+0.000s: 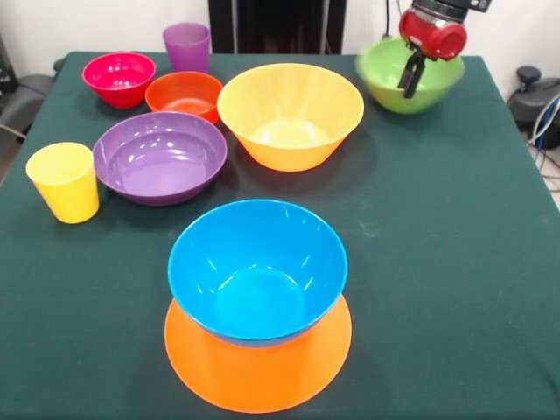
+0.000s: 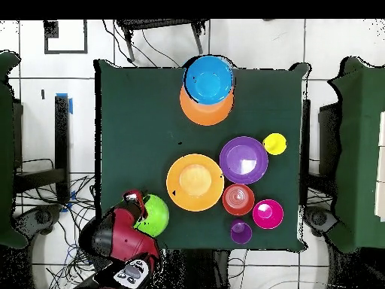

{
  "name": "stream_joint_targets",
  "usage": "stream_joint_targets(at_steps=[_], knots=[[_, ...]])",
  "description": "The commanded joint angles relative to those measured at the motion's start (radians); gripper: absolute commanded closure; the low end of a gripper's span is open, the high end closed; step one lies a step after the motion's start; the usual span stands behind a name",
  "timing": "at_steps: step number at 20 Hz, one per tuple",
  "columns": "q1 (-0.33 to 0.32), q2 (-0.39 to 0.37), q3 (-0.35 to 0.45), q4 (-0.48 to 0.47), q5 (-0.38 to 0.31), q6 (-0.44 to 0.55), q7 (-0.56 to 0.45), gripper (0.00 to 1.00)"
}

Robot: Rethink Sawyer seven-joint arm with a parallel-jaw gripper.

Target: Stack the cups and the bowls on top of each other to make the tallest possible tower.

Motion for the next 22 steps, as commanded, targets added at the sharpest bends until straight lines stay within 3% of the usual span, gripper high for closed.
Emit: stream_joint_targets(at_steps=[1,17,22], knots=[[0.000,0.002,0.041,-0.004,0.011,0.111,0.109,1.00],[-0.025,0.004,0.065,-0.002,-0.011,0.105,0.133,1.00],[-0.059,-0.054,0.095,0.021,-0.043,0.112,0.150,1.00]])
